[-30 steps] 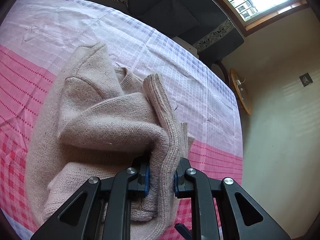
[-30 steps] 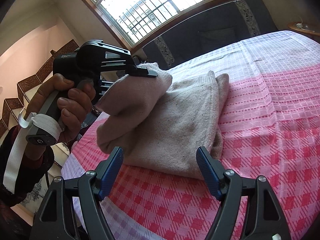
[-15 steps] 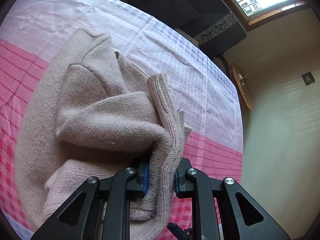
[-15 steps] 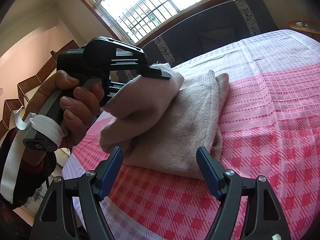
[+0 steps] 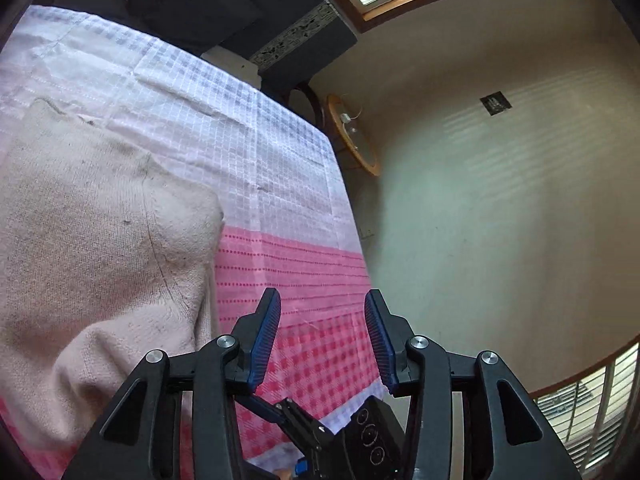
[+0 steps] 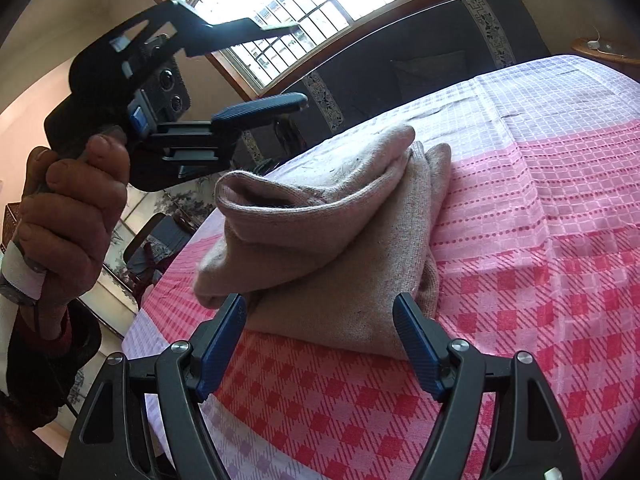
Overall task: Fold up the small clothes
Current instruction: 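Open the left gripper and release the folded end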
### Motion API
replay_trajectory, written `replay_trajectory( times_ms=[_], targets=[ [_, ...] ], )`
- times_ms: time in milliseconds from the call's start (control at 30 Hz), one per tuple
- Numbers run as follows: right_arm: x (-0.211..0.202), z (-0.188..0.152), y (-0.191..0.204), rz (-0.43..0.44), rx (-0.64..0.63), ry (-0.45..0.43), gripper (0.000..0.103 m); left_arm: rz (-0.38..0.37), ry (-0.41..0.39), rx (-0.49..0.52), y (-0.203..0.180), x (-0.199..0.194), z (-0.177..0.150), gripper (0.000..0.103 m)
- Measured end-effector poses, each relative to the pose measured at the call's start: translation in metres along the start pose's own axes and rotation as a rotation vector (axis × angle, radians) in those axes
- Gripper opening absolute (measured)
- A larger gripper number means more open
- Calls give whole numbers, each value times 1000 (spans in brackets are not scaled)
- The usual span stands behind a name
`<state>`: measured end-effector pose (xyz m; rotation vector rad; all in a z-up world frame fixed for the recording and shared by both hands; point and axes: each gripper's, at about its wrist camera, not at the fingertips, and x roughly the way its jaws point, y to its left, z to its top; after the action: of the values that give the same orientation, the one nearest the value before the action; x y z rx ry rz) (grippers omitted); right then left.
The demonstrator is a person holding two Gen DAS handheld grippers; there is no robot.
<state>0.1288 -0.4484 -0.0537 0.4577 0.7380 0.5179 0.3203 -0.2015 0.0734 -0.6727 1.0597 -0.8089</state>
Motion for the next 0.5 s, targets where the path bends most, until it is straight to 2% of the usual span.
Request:
replay_trajectory(
  times_ms=[67,133,167,233,300,367,433,500],
  targets=[
    [0,0,-1,2,10,-1,74,66,-117,90,-2,-35,-3,53],
    [-6,1,-5,24,30,-24,74,144,-218,126,14,-66,-9,59],
    [-9,2,-7,46,46,-32,74,177,-233,130,26,-77,-12,59],
    [-15,5,-16,99,108,-44,75,249,-212,149,48,-83,-21,59],
    [-19,11,-24,193,191,-58,75,320,-180,210,62,-77,-34,59],
    [-16,20,-34,317,283,-60,75,326,-133,241,71,-63,-45,59],
    [-8,28,-43,384,360,-53,75,238,-84,217,77,-50,-56,59],
    [1,34,-50,415,412,-28,75,181,-41,230,75,-35,-73,59]
  ],
)
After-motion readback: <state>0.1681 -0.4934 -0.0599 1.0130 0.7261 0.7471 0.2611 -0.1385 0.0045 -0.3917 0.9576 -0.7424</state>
